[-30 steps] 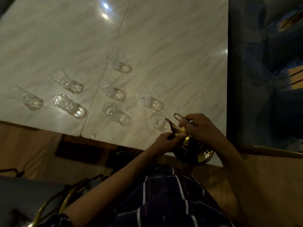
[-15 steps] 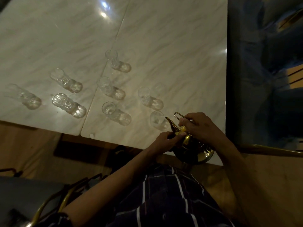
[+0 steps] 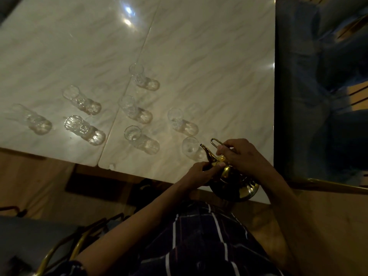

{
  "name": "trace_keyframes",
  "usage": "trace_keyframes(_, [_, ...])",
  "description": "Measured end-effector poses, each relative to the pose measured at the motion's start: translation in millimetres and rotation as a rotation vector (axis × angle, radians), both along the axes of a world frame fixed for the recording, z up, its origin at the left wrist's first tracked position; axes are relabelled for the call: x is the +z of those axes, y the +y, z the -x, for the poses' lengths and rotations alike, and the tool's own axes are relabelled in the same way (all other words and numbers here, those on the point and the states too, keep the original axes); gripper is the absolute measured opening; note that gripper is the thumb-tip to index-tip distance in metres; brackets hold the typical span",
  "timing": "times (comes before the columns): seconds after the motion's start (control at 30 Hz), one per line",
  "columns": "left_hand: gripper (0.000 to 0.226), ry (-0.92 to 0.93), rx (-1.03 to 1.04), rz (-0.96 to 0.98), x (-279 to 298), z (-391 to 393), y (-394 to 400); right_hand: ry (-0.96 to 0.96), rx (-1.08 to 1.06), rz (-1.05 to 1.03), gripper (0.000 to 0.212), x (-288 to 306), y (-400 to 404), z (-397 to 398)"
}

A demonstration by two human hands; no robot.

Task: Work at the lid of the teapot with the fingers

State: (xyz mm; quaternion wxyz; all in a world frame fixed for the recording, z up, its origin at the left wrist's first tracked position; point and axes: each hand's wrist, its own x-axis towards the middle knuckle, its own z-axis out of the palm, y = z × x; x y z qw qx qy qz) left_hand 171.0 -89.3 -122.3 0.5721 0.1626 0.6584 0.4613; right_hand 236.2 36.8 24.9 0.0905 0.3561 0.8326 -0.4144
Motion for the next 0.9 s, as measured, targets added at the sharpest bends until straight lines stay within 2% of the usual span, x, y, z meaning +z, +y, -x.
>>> trace_keyframes(0.17, [0.086,-0.022,0.003,0.003,0.6,-0.4,-0.8,0.007,0.006,-0.015,0.028,-0.3,0.2,-1.0])
trace_keyframes(0.33, [0.061,-0.023,-0.006,0.008,1.8,-0.4,-1.6,-0.001,0.008,-0.007,0.027,-1.9,0.7,-2.8])
trace_keyframes(0.63, [0.078,-0.016,0.002,0.013,5.6,-1.5,-2.9,-0.001,0.012,-0.015,0.028,-1.6,-1.0,-3.5])
trace_keyframes(0.73, [0.068,-0.005,0.0,0.003,3.3,-0.9,-3.3,0.0,0.013,-0.003,0.028,-0.9,-1.5,-3.4])
trace_keyframes(0.83, [0.074,0.001,0.01,0.009,3.6,-0.4,-4.9,0.004,-0.003,0.024,0.026,-1.4,-3.0,-4.3])
trace_keyframes(0.9, [0.065,0.012,0.019,0.012,3.1,0.5,-5.9,0.011,-0.022,0.033,0.026,-2.3,-4.5,-5.4])
